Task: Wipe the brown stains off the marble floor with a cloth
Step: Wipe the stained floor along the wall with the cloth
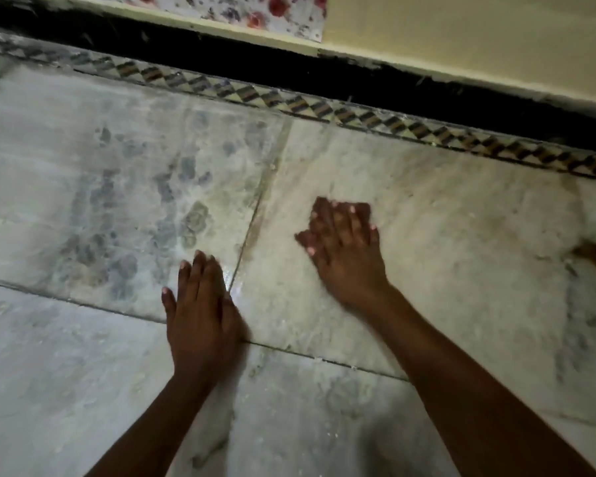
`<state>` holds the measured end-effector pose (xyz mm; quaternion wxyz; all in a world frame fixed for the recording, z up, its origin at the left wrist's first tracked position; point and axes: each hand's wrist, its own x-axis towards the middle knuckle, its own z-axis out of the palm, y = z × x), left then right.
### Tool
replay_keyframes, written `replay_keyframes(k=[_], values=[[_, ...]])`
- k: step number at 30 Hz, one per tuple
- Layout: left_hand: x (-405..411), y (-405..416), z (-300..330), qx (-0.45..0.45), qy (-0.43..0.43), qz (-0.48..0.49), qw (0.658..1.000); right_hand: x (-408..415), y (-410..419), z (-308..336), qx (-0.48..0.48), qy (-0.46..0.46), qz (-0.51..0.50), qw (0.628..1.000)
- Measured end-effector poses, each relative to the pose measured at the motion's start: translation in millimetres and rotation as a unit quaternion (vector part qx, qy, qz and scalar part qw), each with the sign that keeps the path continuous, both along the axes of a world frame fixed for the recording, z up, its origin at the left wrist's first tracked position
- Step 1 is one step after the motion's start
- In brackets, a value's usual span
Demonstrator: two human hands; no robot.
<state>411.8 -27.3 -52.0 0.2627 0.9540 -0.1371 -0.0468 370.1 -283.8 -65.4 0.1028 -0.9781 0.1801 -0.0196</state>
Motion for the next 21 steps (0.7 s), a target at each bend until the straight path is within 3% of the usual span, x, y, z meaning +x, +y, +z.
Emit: replay_keyframes(k=[3, 4, 7, 9, 13, 15, 19, 21], values=[[2, -50, 5, -0.065, 0.026, -0.068, 0.995, -39, 9, -3, -0.034, 0.001, 0.162, 0.986], [1, -67, 5, -0.073, 0.021, -0.089, 0.993, -32, -9, -4, -0.028, 0.003, 0.165, 0.986], [-3, -117, 2, -0.059, 0.004, -0.160, 0.985, 4, -72, 4, 0.033, 0.028, -0.036, 0.998], [-1, -140, -1, -0.032, -0.016, -0.189, 0.981, 23, -90, 12, 0.088, 0.044, -0.151, 0.984], [5, -171, -9, 0.019, -0.070, -0.186, 0.980, -34, -52, 6, 0.035, -0.001, -0.089, 0.995], [3, -175, -13, 0.043, -0.092, -0.178, 0.979, -85, -52, 1, 0.017, 0.007, -0.141, 0.990], [-1, -179, -16, 0.053, -0.107, -0.166, 0.979, -70, -134, 7, 0.073, 0.049, -0.398, 0.913], [0, -180, -17, 0.052, -0.114, -0.152, 0.980, -21, -158, 12, 0.101, 0.046, -0.429, 0.896]])
